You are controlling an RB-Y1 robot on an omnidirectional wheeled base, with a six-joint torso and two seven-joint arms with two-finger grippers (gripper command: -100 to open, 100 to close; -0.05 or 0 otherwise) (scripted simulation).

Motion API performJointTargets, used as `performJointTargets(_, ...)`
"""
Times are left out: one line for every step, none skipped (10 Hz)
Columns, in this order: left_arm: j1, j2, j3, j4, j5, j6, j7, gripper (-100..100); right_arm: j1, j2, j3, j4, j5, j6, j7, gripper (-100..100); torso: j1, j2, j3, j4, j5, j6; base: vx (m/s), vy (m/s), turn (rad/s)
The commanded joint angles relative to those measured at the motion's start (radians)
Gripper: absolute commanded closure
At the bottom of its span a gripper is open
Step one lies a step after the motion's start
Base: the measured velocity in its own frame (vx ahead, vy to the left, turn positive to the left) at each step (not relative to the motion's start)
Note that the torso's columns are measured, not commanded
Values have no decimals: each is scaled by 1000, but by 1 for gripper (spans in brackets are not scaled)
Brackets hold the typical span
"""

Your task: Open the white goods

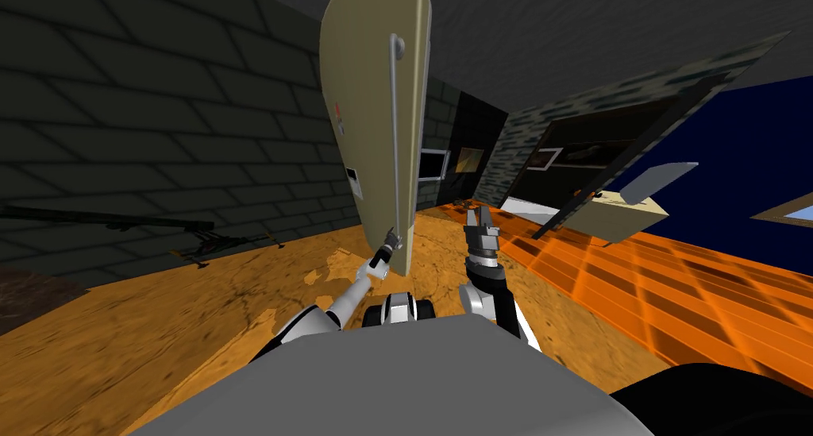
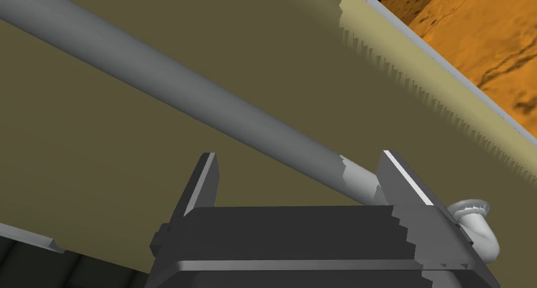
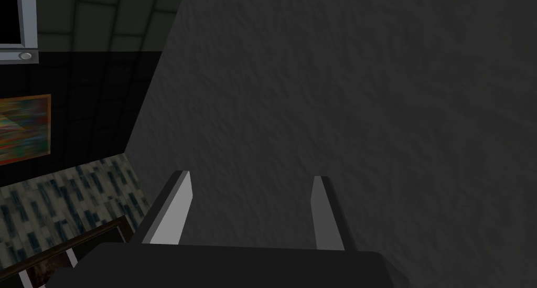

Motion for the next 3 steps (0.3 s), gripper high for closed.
performJointTargets(-44,-6,13,-22,6,61,-2,-100,0,0,0,0,0,0,0,0,0,0,0,1,0,-1,-58,18,22)
performJointTargets(-30,-1,6,-23,5,52,1,-100,0,0,0,0,0,0,0,0,-1,1,1,2,-1,-1,-23,8,2)
performJointTargets(-31,-1,7,-26,5,58,1,0,0,0,0,0,0,0,0,0,-3,0,0,-1,-1,0,0,0,0)
